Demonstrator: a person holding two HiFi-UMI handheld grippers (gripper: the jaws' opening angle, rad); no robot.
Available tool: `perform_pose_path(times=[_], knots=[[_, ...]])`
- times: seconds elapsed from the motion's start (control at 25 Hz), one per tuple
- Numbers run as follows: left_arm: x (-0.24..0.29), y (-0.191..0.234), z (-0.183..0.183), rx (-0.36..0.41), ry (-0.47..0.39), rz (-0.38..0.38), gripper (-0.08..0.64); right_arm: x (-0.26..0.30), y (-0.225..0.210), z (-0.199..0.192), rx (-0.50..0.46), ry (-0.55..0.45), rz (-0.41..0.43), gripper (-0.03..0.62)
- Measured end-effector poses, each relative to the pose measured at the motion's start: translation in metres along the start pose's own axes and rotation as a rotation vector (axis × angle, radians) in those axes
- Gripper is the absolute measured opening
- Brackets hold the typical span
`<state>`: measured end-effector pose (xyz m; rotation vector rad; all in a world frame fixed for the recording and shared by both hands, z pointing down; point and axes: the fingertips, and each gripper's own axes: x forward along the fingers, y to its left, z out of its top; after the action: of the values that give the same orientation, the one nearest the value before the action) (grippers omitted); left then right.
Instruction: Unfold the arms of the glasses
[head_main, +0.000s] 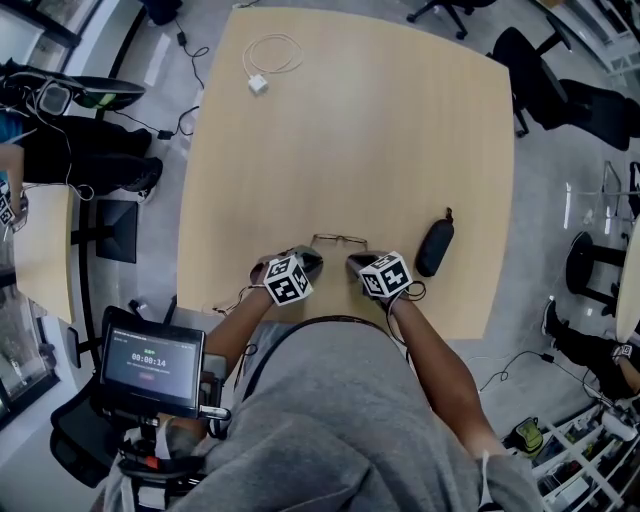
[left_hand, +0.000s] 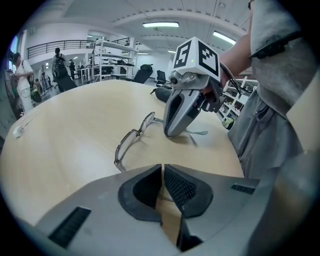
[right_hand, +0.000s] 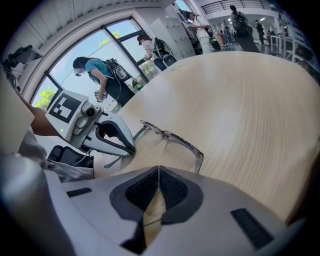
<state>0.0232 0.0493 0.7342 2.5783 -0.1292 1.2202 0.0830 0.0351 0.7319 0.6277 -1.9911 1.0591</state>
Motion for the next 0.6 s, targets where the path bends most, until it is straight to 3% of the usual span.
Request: perform_pose_path(times=[0.36, 0.6], knots=[[-0.004, -0.012, -0.015, -0.088, -0.060, -0.045, 0.018, 0.004, 0.001, -0.011, 0.042, -0.005, 0.024, 0.012], [-0.006, -0.016, -0.014, -0.058, -0.075, -0.034, 0.018, 0.001, 0.004, -0.013, 0.097, -0.056, 0.043, 0.011]])
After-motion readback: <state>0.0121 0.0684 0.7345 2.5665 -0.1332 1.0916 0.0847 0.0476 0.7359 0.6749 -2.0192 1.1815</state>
